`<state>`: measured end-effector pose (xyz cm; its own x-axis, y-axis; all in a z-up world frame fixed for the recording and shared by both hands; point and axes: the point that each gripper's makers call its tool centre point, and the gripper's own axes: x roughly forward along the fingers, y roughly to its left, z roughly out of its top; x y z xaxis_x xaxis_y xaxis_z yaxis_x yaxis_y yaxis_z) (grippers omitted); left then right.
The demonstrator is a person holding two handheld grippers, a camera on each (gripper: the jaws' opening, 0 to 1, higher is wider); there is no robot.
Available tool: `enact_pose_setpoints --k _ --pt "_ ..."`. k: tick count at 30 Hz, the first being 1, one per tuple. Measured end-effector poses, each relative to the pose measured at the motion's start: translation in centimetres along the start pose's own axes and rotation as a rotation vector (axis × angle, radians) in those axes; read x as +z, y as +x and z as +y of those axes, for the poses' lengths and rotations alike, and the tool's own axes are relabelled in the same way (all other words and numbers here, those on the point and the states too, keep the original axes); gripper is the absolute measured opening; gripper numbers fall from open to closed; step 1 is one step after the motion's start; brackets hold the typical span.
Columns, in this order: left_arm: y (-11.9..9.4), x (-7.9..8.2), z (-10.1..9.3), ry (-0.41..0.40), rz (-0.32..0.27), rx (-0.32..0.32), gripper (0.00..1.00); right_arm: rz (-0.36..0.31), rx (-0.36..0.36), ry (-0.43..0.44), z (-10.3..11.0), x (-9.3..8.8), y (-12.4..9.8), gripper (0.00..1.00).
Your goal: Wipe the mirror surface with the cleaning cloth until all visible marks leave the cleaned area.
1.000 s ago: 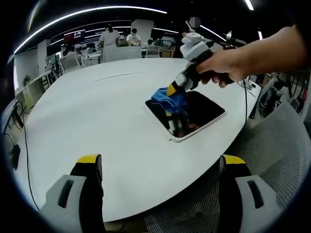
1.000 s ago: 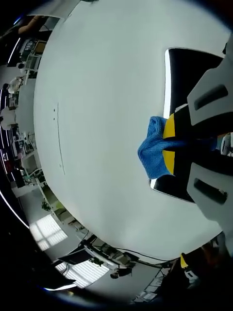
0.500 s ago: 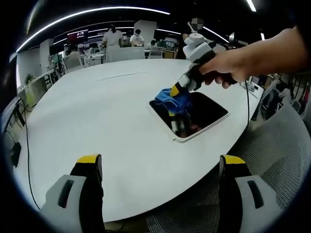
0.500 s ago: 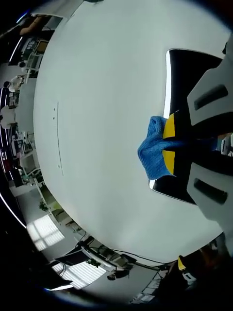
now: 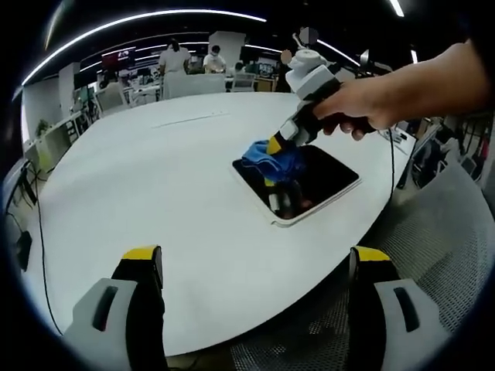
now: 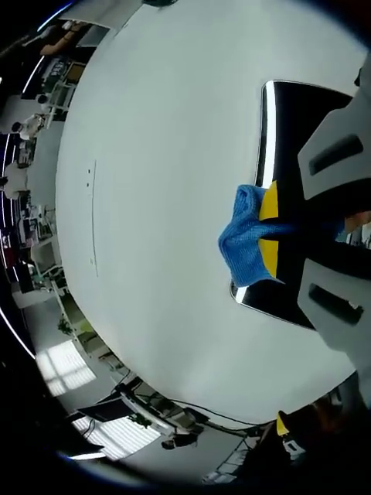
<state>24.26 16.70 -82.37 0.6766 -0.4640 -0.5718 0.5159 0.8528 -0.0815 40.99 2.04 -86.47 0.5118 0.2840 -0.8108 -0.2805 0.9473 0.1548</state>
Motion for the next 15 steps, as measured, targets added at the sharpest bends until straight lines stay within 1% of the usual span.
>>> enact_pose_setpoints --k 2,4,5,6,8,9,11,12,14,15 --pt "0.0 -0.2 -0.1 -0.008 0.013 0.000 0.99 0.003 -0.003 0.011 0.2 -0.6 -0.4 0.01" --pt "-0.1 -0.2 -0.2 -0.011 0.009 -0.007 0.99 -0.002 -0.010 -0.019 0.4 -1.3 -0.8 0.01" --pt "-0.2 -0.3 0.0 -0.025 0.001 -0.006 0.99 -0.001 -0.011 -0.011 0.4 -1.6 -1.0 0.01" --pt "-0.2 -0.3 0.0 -0.030 0.005 -0.006 0.99 -0.001 -0.012 -0.006 0.4 -1.9 -1.2 0.01" --pt "0.0 -0.3 -0.3 -0.021 0.016 -0.016 0.99 0.002 -0.012 -0.002 0.5 -2.3 -1.5 0.01" --pt "0.0 -0.2 -0.4 -0.013 0.009 -0.021 0.99 0.009 -0.011 0.006 0.6 -2.6 -1.7 0.01" --pt "-0.1 0.1 -0.3 0.007 -0.012 -0.013 0.99 0.019 -0.010 -0.016 0.8 -3.2 -2.0 0.01" --pt "-0.1 0.0 -0.1 -0.005 -0.015 -0.007 0.99 0.024 -0.007 -0.019 0.9 -3.3 -2.1 0.01" --pt "-0.1 -0.2 0.2 -0.020 -0.005 0.001 0.99 0.029 0.023 0.006 1.2 -3.8 -2.3 0.01" --pt "-0.2 0.1 0.1 -0.022 -0.023 0.000 0.99 0.033 0.026 0.008 1.1 -4.1 -2.5 0.01"
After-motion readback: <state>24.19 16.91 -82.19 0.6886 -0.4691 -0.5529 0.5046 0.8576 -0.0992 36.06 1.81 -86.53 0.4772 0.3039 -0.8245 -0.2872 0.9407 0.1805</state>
